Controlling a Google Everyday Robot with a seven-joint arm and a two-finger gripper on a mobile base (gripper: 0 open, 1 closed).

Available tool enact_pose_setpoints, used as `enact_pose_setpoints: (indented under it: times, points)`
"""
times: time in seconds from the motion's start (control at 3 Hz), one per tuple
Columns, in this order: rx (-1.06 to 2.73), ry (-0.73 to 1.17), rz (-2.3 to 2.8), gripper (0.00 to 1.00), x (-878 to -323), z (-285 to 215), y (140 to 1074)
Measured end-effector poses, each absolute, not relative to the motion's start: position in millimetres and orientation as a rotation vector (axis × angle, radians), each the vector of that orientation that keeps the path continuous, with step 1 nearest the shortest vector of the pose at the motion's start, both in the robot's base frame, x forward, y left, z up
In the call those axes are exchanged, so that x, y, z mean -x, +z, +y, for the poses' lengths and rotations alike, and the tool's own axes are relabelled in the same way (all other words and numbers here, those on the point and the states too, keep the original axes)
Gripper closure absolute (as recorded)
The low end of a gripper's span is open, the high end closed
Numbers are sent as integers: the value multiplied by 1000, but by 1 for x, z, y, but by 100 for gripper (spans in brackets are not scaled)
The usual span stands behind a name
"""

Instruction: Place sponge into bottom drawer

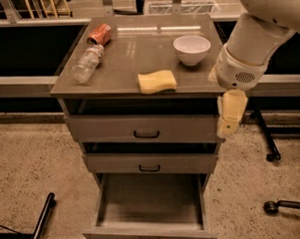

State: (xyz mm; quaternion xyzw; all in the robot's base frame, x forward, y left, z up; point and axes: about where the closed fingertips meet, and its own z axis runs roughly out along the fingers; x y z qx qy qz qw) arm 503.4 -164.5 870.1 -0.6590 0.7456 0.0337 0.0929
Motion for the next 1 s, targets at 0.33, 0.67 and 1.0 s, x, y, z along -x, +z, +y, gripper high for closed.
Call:
enact_pose_setpoints:
  times: [0.33, 0.67, 1.0]
  points:
    - [2039, -22, 2101, 0, -537, -151, 872]
    - [2158, -94, 1966, 0, -583, -128, 865]
    - [2251, -41, 1862, 0, -619, -106, 849]
